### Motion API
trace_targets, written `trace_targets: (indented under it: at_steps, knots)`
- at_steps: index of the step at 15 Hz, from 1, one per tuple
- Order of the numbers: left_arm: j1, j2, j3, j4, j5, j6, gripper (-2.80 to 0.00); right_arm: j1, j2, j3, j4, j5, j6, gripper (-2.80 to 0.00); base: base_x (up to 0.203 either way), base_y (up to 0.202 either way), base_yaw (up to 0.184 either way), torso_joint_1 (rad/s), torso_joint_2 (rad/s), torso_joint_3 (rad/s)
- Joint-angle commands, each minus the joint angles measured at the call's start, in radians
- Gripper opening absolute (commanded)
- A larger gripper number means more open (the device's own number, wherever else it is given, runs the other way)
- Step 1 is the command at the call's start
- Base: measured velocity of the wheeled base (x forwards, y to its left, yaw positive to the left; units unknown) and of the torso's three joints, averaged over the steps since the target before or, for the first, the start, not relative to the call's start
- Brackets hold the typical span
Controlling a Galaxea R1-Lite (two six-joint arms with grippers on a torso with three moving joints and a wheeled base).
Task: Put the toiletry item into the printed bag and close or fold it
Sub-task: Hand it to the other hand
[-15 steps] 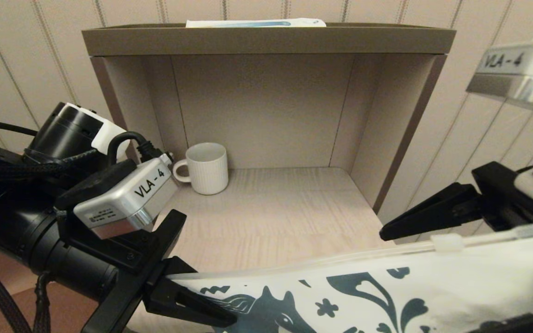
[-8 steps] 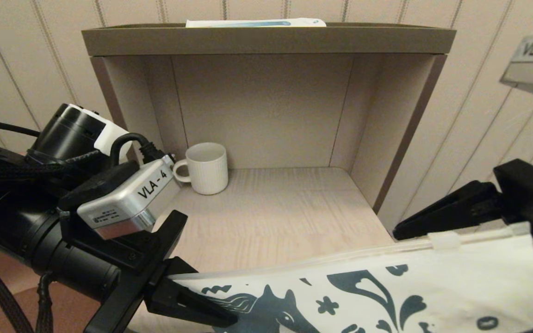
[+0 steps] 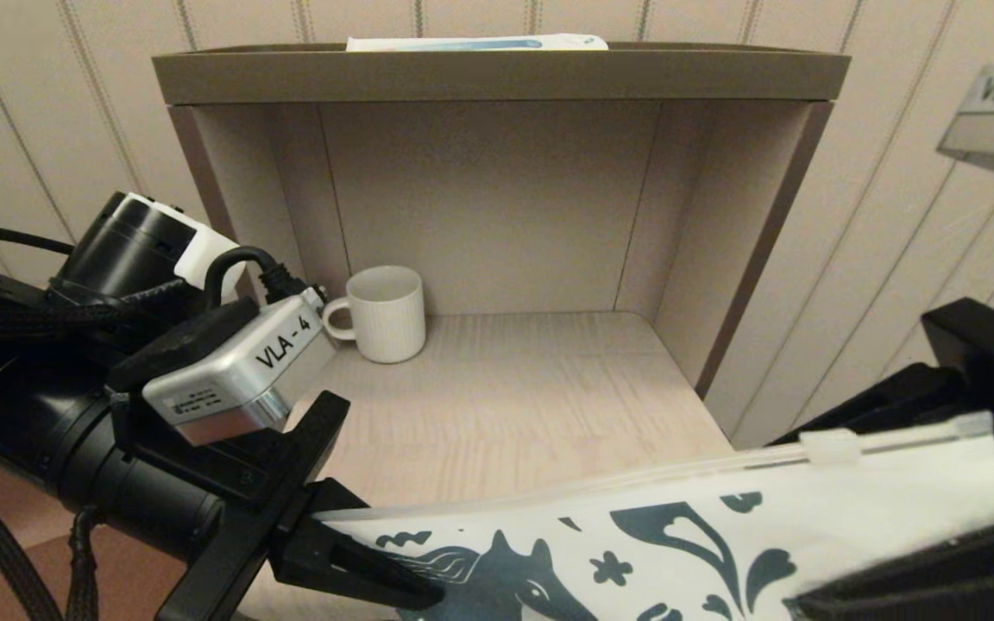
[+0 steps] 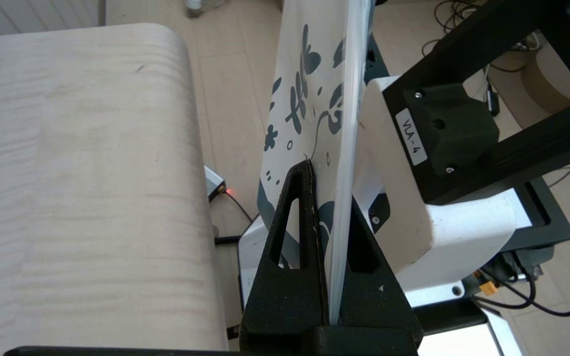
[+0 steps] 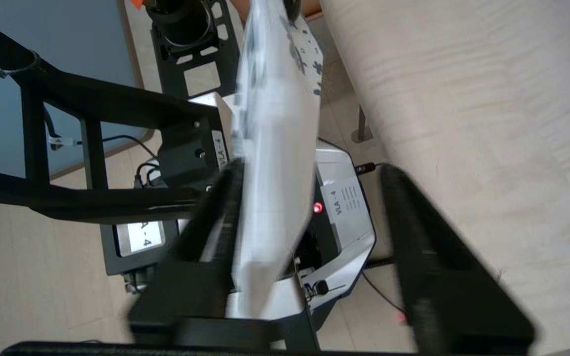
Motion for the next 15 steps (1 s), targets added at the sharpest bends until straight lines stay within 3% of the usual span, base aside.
trace_targets:
  at_steps: [1,10,11,15]
  knots:
    - [0.000,0.000,0.001,0.004,-0.006,0.004,-2.80,0.002,0.001,-0.001,-0.003,0.003,-0.001,-2.80,0.000,0.000,0.000,0.000,0.00,0.000]
    - [0.000,-0.005,0.015,0.001,-0.013,0.007,-2.80,0.009,0.003,0.000,-0.008,0.003,-0.004,-2.80,0.000,0.000,0.000,0.000,0.00,0.000]
    - [0.000,-0.006,0.015,0.001,-0.015,0.006,0.00,0.009,0.003,0.000,-0.008,0.005,-0.004,-2.80,0.000,0.000,0.000,0.000,0.00,0.000]
    - [0.012,-0.015,-0.009,-0.003,-0.020,0.000,0.00,0.009,0.000,0.012,-0.008,0.005,-0.006,-2.80,0.000,0.000,0.000,0.000,0.00,0.000]
